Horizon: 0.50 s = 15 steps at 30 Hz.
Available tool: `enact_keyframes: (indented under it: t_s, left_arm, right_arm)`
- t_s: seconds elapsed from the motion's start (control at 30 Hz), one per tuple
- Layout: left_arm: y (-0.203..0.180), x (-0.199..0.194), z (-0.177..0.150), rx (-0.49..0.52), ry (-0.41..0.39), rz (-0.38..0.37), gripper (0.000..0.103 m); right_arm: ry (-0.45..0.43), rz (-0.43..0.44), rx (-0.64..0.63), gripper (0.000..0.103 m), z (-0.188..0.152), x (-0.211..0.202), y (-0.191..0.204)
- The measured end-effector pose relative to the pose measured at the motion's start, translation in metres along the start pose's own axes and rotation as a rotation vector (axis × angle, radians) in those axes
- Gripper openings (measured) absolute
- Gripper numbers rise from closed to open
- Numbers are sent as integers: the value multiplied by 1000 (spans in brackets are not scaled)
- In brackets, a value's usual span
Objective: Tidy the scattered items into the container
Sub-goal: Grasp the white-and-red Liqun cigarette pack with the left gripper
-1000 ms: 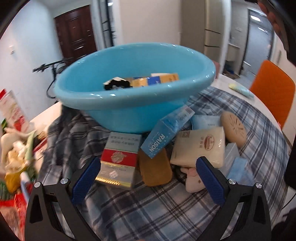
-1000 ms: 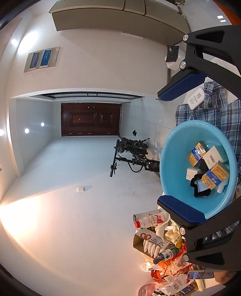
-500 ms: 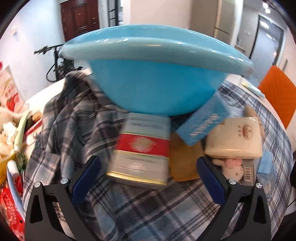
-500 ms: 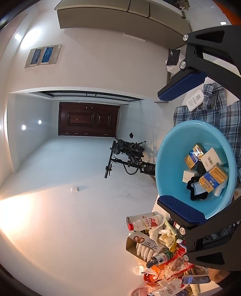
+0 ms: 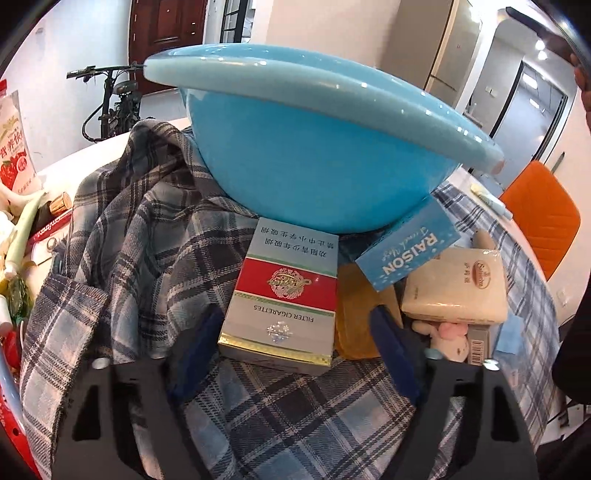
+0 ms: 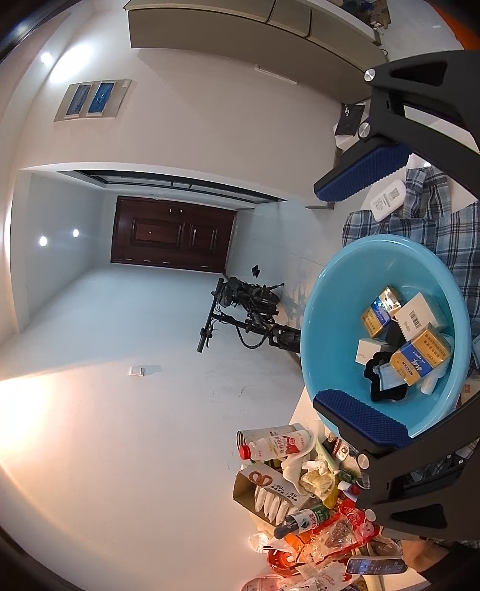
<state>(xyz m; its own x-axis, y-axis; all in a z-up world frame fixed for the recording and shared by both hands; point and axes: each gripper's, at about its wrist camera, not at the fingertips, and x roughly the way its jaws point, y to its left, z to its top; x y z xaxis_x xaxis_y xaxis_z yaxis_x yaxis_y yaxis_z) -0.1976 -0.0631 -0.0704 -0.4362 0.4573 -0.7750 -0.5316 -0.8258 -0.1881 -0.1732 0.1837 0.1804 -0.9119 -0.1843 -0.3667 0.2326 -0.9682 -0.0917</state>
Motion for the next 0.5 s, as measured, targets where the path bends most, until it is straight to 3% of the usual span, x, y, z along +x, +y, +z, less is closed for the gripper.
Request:
enact_keyframes:
  t_s: [0.07, 0.23, 0.5]
  left_arm:
    - [4, -3, -1, -14, -3, -2, 61]
    - [8, -6, -4, -17, -5, -10, 62]
    - [8, -8, -8, 30, 11, 52, 64]
  right_arm:
    - [4, 0, -4, 103, 0, 1, 1]
    - [12, -2, -12, 103, -1, 4, 3]
    - [20, 1, -28, 103, -1, 6, 8]
